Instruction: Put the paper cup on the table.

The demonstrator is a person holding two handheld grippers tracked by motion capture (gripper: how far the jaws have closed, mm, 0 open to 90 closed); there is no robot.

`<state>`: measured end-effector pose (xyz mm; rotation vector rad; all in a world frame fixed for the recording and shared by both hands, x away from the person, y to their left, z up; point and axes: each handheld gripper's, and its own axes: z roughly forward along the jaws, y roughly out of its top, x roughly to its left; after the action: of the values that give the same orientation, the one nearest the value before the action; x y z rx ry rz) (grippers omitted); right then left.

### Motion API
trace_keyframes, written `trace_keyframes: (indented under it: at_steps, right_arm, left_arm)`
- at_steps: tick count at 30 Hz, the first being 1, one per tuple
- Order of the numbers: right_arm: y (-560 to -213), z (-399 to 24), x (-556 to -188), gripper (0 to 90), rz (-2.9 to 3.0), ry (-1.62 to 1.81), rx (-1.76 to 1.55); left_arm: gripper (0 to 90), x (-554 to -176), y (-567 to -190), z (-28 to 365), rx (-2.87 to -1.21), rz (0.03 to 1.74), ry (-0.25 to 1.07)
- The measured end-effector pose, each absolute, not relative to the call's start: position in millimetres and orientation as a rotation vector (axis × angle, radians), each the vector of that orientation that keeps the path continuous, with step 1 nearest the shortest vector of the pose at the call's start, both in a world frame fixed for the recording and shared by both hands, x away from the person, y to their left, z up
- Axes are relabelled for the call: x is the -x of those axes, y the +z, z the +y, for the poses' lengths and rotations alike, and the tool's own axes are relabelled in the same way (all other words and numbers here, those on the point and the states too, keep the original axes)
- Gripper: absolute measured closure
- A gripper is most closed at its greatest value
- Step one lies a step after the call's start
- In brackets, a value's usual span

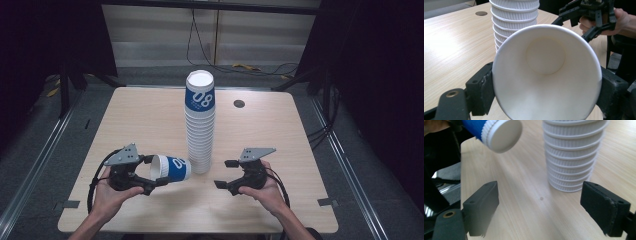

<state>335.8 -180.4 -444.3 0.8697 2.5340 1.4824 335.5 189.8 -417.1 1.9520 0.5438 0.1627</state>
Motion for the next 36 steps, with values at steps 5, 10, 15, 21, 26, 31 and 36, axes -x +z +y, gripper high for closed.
trace_keyframes:
  at_steps: [5, 10, 15, 21, 26, 31, 36]
  right_arm:
    - [-440.5, -188.4, -331.3, 15.8, 2.497, 1.477, -0.897]
    - [-440.7, -192.6, -333.2, 16.7, 2.461, 1.473, -0.932]
    - [-443.6, -190.1, -334.6, 16.8, 2.477, 1.465, -0.934]
    - [-445.0, -189.4, -335.4, 16.7, 2.492, 1.454, -0.929]
    - [-446.3, -188.6, -334.6, 16.7, 2.511, 1.442, -0.923]
    - [-446.6, -189.3, -333.8, 16.7, 2.516, 1.433, -0.922]
    - [-446.8, -189.0, -334.4, 16.6, 2.520, 1.431, -0.926]
  left_arm:
    - [17.7, -337.5, -415.5, 195.4, -1.973, 0.598, 0.168]
    - [17.3, -348.2, -413.7, 206.0, -1.960, 0.668, 0.177]
    - [16.9, -354.9, -409.6, 215.1, -1.980, 0.712, 0.231]
    - [16.9, -366.0, -404.3, 210.0, -2.087, 0.716, 0.260]
    - [17.1, -374.1, -396.0, 210.9, -2.114, 0.737, 0.253]
    - [17.4, -385.0, -384.7, 216.7, -2.183, 0.742, 0.235]
    - [17.5, -397.6, -385.8, 216.4, -2.223, 0.794, 0.279]
